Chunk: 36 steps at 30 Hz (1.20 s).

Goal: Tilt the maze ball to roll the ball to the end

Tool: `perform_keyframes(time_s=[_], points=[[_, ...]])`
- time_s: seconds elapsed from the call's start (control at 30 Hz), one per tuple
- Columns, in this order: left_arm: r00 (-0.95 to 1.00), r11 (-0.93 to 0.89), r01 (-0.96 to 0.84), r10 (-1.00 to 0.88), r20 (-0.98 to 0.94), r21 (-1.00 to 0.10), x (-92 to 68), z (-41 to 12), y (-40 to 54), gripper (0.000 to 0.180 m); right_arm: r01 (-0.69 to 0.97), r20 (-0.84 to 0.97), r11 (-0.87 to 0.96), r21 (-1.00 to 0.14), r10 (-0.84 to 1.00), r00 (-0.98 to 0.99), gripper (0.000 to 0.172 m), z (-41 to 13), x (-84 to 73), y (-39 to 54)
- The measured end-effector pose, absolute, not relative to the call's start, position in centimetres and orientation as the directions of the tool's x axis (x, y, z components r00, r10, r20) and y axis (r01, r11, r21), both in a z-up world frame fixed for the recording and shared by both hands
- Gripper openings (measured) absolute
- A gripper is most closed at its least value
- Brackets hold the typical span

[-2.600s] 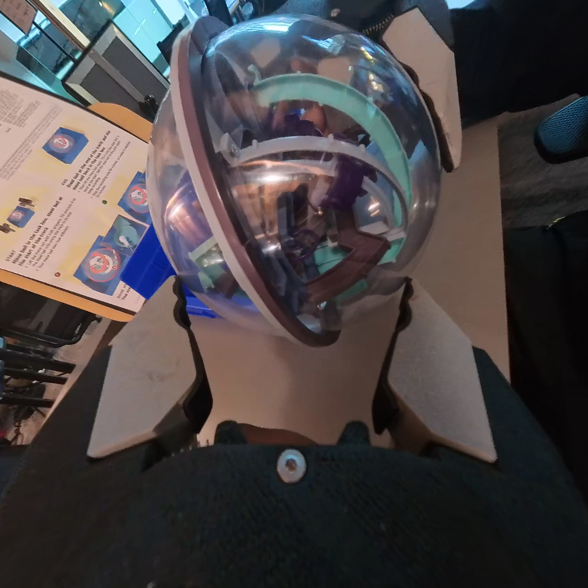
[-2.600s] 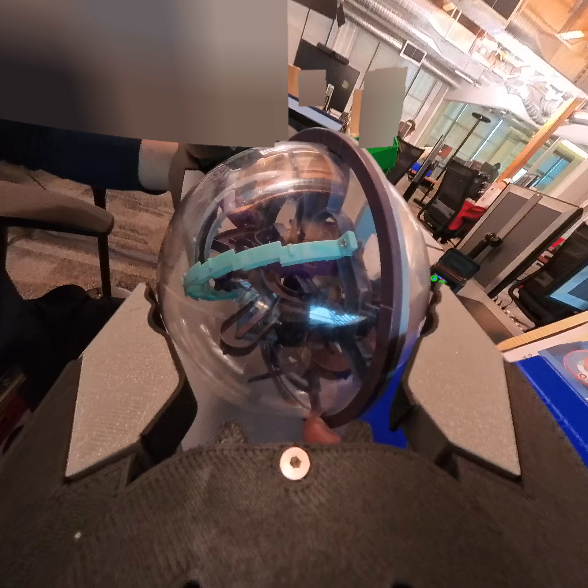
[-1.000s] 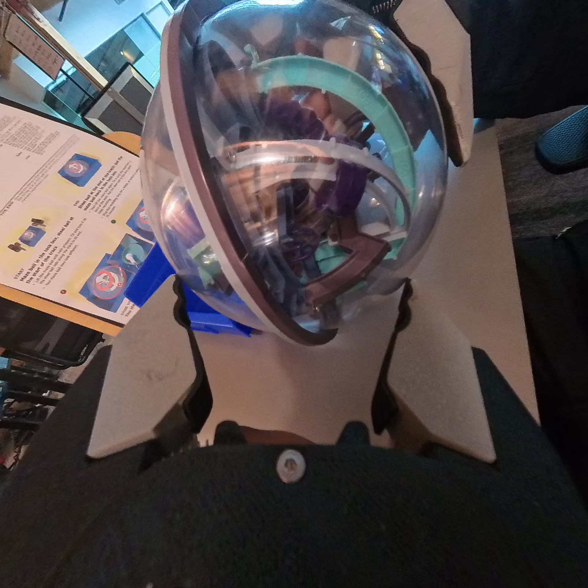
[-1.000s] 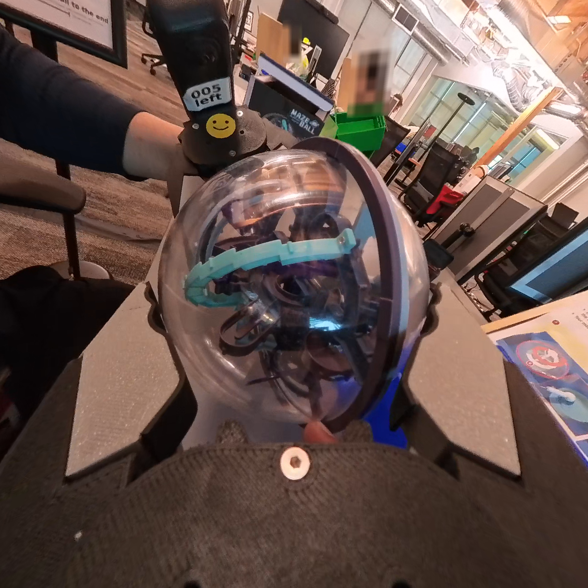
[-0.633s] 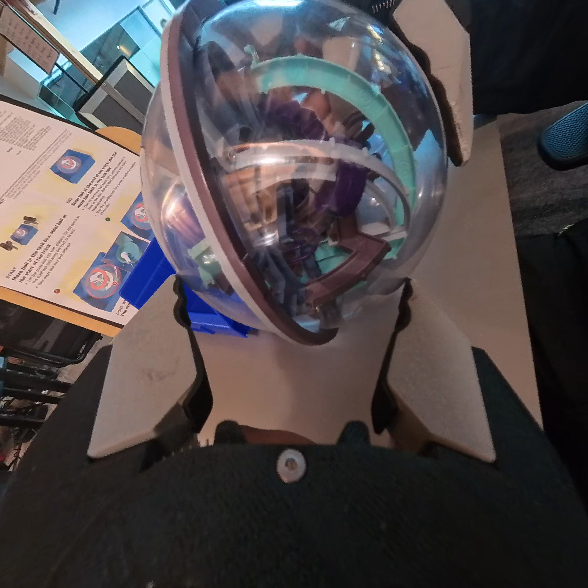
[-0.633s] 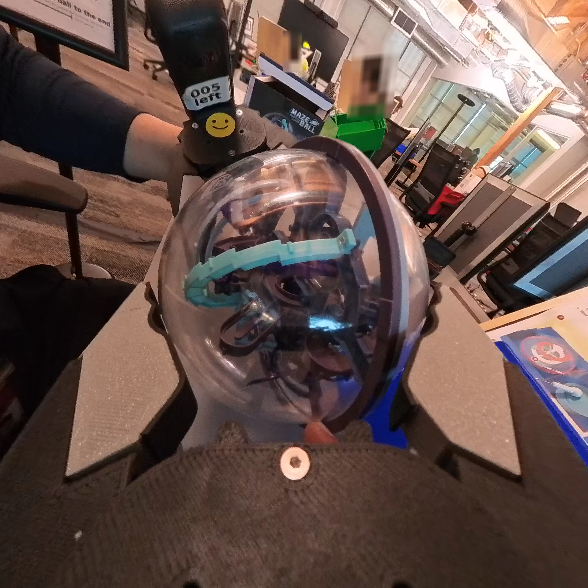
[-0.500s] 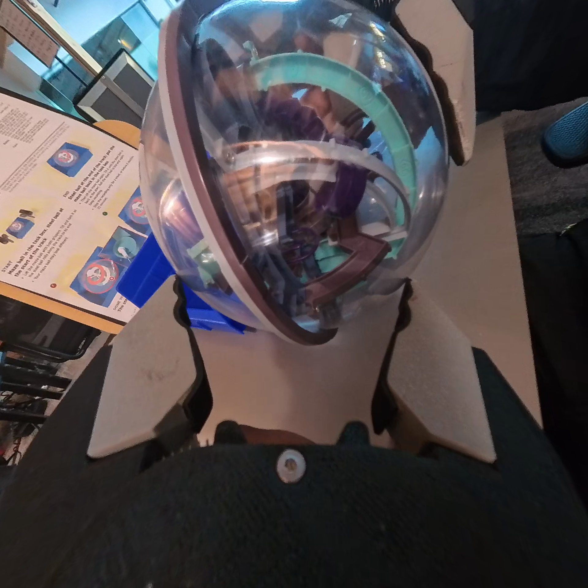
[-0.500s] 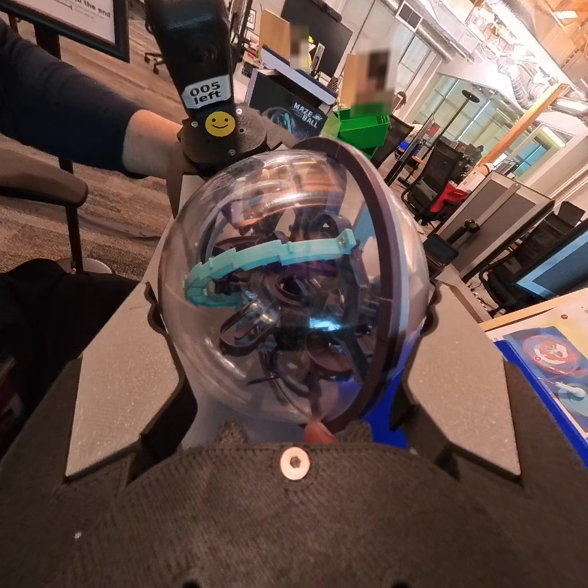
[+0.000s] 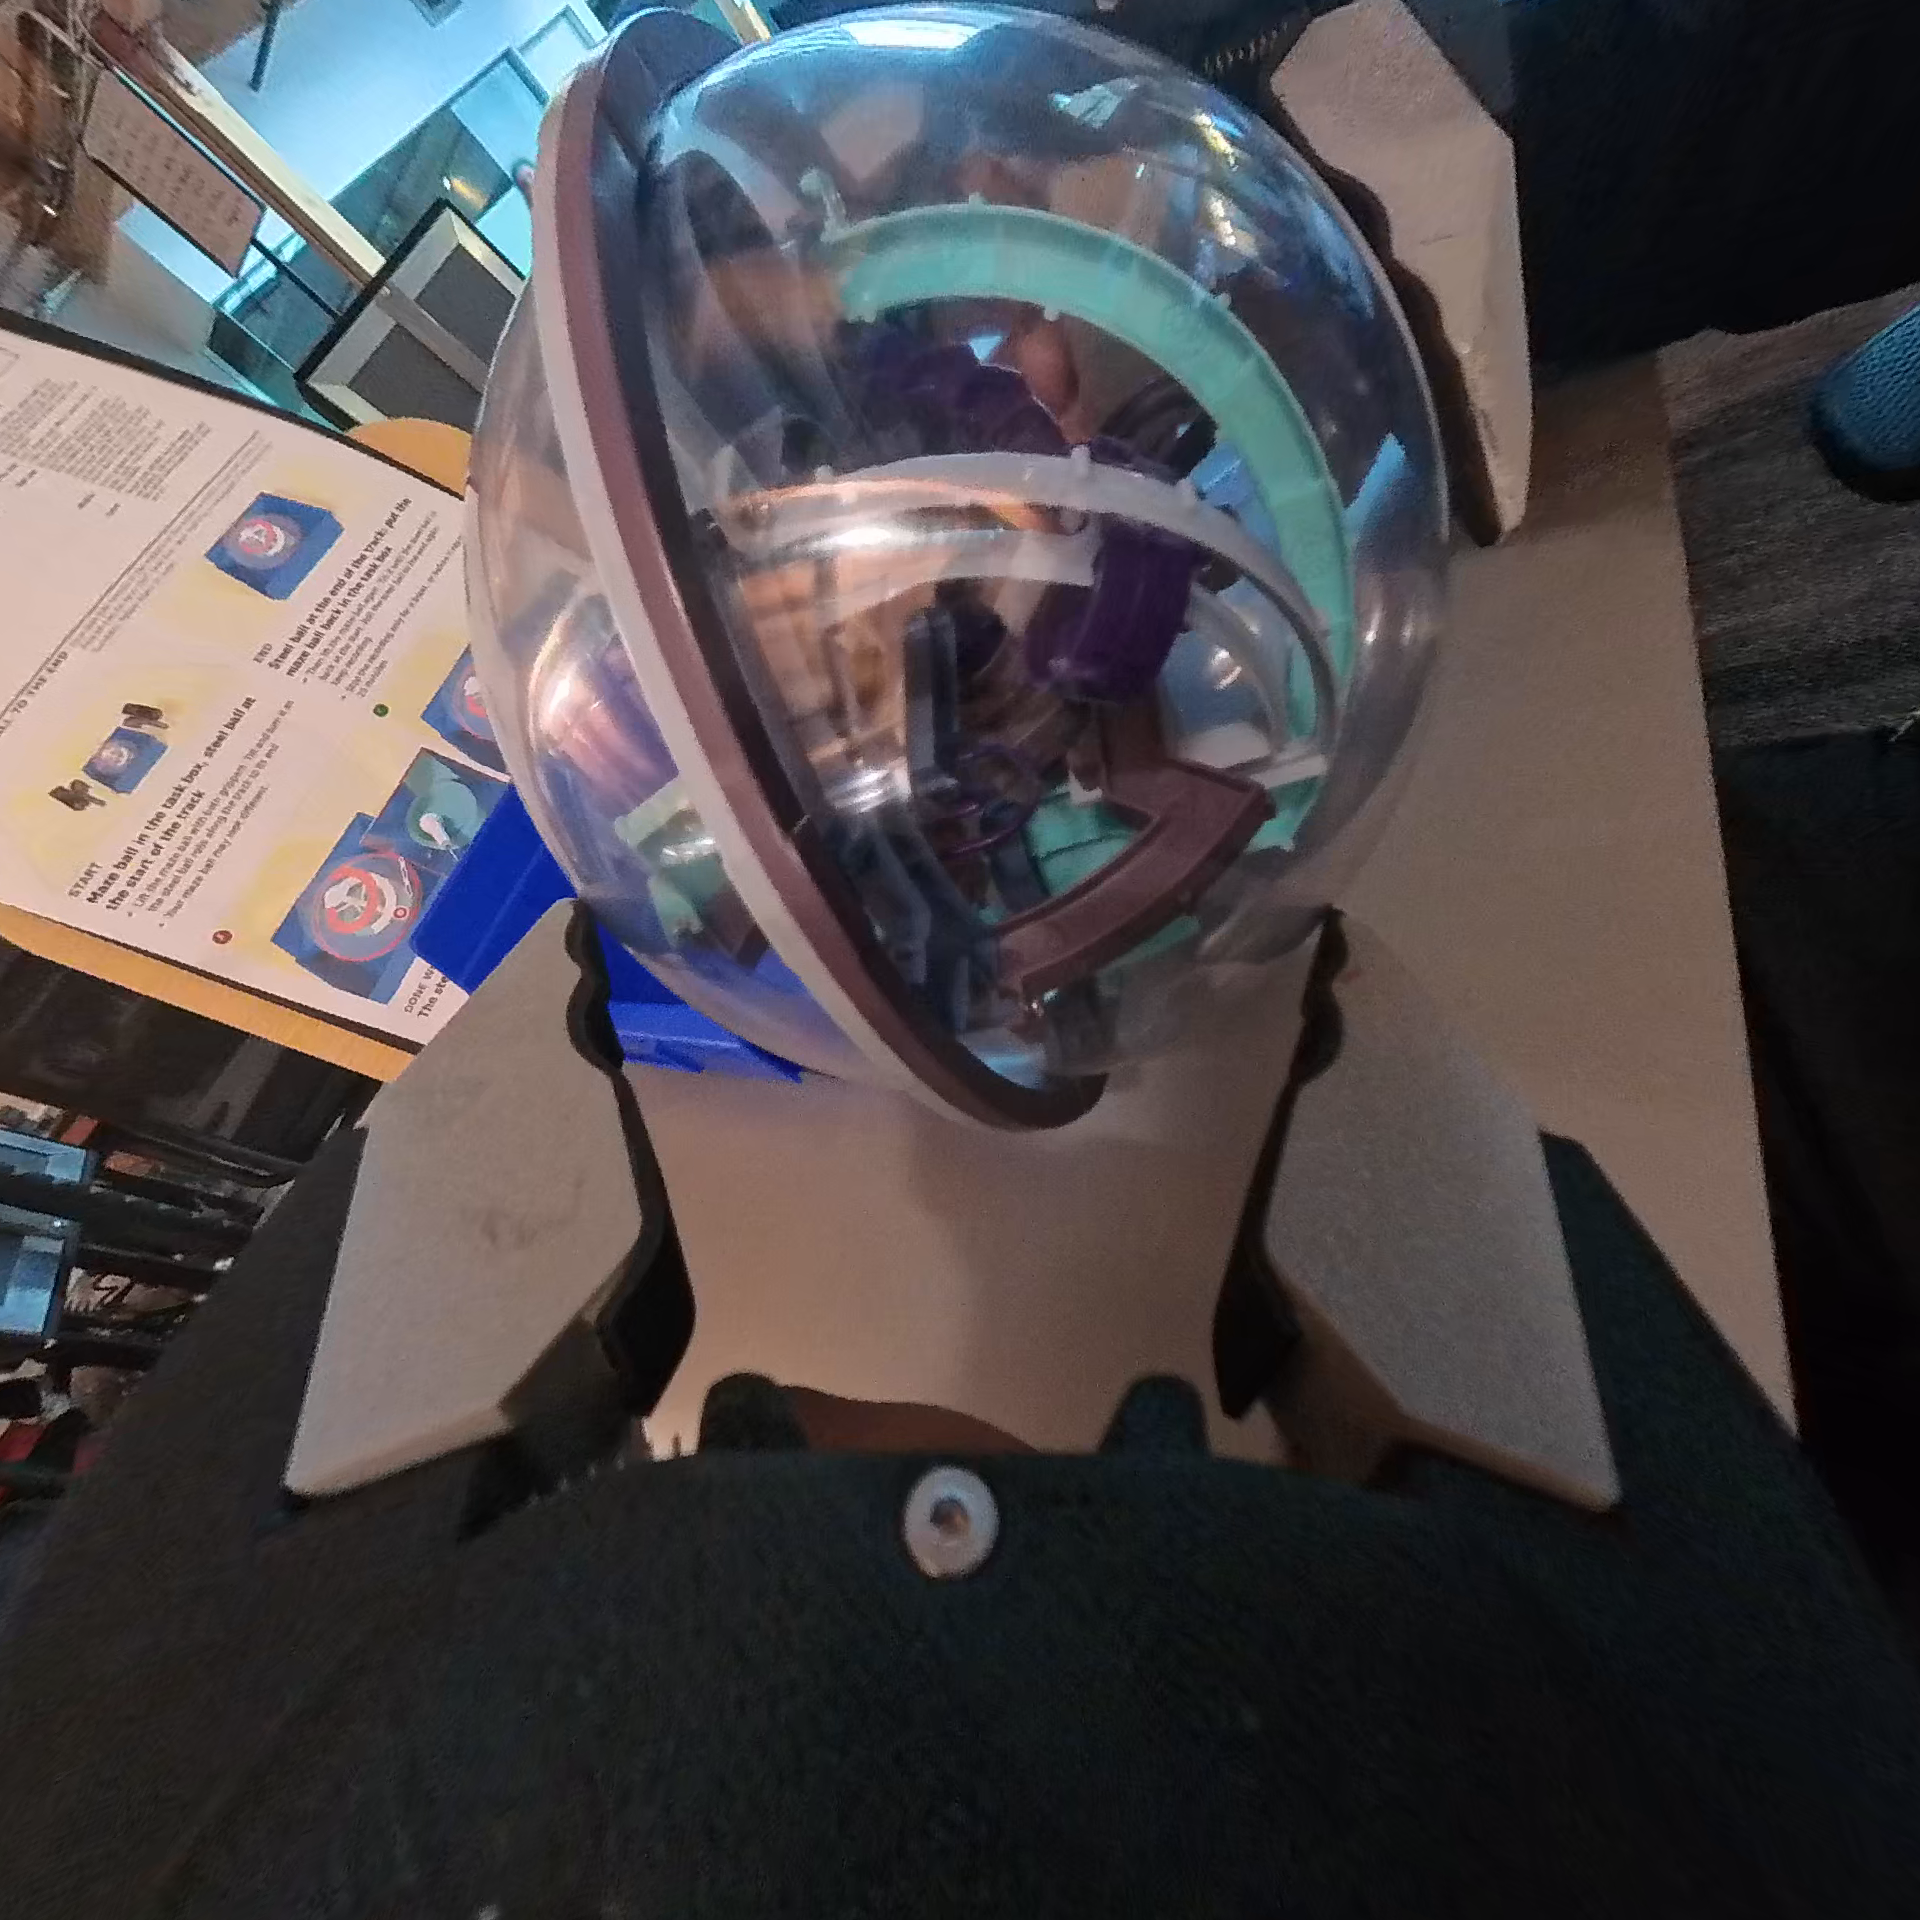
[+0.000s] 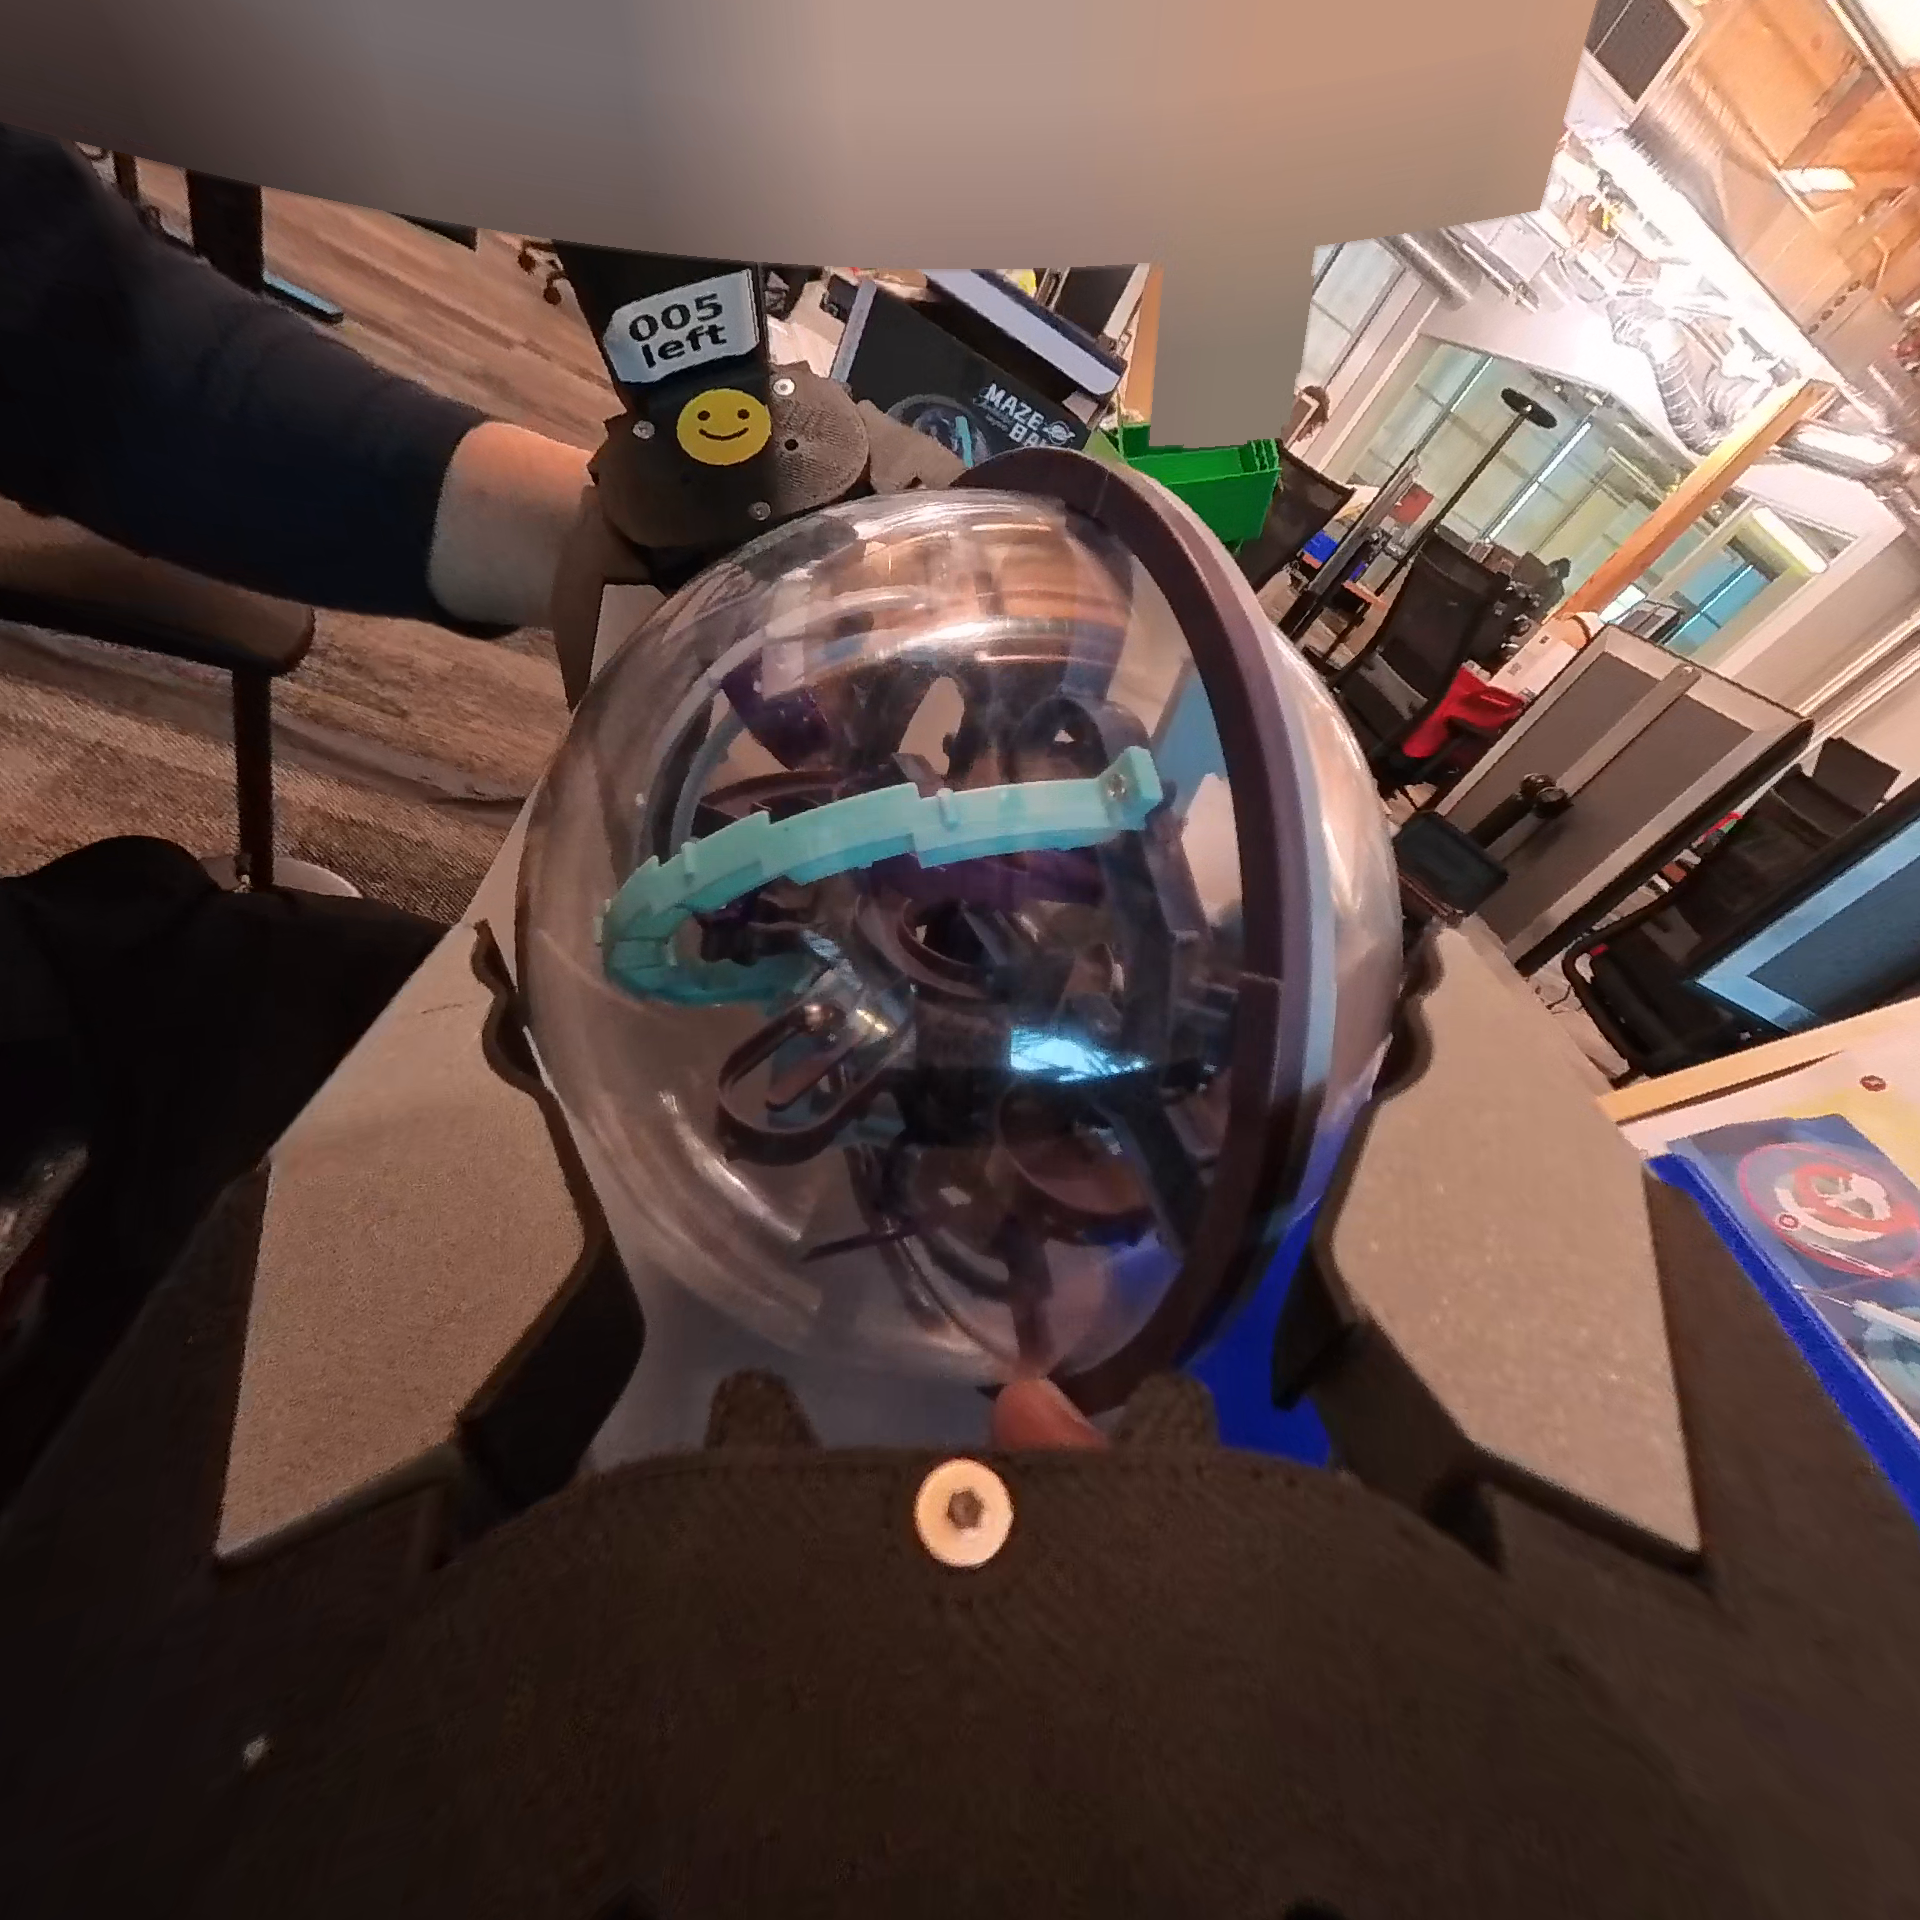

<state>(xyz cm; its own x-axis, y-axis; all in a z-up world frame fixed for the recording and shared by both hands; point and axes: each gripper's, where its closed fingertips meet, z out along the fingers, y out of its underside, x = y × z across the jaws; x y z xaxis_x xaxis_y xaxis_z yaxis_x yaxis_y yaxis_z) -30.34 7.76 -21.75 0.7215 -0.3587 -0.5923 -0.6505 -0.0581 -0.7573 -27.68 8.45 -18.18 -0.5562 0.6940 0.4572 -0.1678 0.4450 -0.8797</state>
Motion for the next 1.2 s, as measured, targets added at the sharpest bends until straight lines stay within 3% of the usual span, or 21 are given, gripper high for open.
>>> perform_keyframes(time_s=[1.2], points=[[0.760, -0.006, -0.547, -0.422, -0.494, -0.837, -30.8, -23.4, 9.6, 0.130, -0.139, 0.396, 0.383, -0.913, 0.749, -0.532, 0.158, -18.4, -28.5, 9.6]])
